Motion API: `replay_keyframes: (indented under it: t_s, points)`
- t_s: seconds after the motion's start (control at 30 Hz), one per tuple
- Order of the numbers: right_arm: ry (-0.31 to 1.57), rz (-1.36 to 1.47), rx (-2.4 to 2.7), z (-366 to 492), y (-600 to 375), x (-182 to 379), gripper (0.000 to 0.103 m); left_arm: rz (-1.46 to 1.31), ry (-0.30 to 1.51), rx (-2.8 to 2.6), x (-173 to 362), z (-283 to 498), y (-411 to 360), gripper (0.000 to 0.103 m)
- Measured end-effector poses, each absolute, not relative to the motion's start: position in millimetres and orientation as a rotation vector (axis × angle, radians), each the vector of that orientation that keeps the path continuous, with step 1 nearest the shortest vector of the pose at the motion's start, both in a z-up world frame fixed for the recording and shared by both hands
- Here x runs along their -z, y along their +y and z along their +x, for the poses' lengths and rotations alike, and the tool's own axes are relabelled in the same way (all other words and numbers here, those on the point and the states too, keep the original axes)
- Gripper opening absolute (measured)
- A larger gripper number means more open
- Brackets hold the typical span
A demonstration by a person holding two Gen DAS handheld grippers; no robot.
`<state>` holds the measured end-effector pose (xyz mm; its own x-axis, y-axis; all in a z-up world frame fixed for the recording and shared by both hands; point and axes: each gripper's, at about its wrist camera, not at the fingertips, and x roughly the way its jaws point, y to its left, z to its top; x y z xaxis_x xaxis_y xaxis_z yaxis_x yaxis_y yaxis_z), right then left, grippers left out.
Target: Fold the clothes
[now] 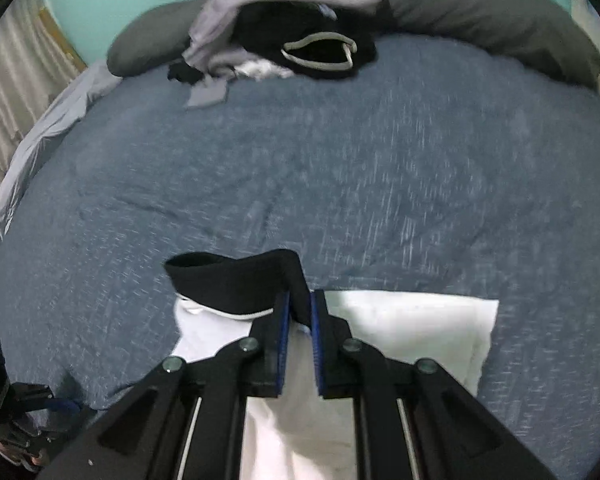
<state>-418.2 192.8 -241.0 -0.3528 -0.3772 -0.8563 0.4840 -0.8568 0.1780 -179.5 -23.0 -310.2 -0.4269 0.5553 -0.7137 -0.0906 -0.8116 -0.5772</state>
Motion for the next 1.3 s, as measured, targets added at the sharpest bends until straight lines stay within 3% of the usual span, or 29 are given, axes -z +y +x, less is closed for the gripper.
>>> replay_keyframes:
  t_s: [0.2,0.27,0.4,0.47,0.53,0.9,0.93,1.0,1.1,1.3]
  points:
    - [-0.028,1.435,2.225,-438,204,257,0.012,-1.395,-0.648,-2.261,312,-179,-19,0.048]
    - [-0.06,1.448,2.261,-442,209,255,0.019,-1.392,-0.638,-2.255,312,-178,-15,0.048]
    - [-0.117,1.397,2.3,-436,229,238,0.023,-1.39,-0.628,-2.248,312,-179,-10,0.048]
    - [-0.117,1.387,2.279,-428,237,232,0.034,-1.392,-0.628,-2.245,312,-179,-10,0.048]
    - [-0.071,1.405,2.248,-420,238,233,0.037,-1.392,-0.626,-2.245,312,-179,-9,0.048]
    - [0.477,1.391,2.239,-366,211,267,0.037,-1.402,-0.61,-2.24,315,-179,-5,0.048]
    - [0.488,1.387,2.256,-367,213,268,0.036,-1.402,-0.611,-2.24,315,-179,-5,0.048]
    - [0.511,1.38,2.292,-370,217,269,0.026,-1.402,-0.616,-2.241,315,-180,-7,0.048]
    - [0.526,1.392,2.4,-383,231,267,0.023,-1.401,-0.623,-2.244,315,-180,-9,0.048]
    - [0.221,1.333,2.455,-388,267,242,0.023,-1.395,-0.62,-2.244,314,-181,-8,0.048]
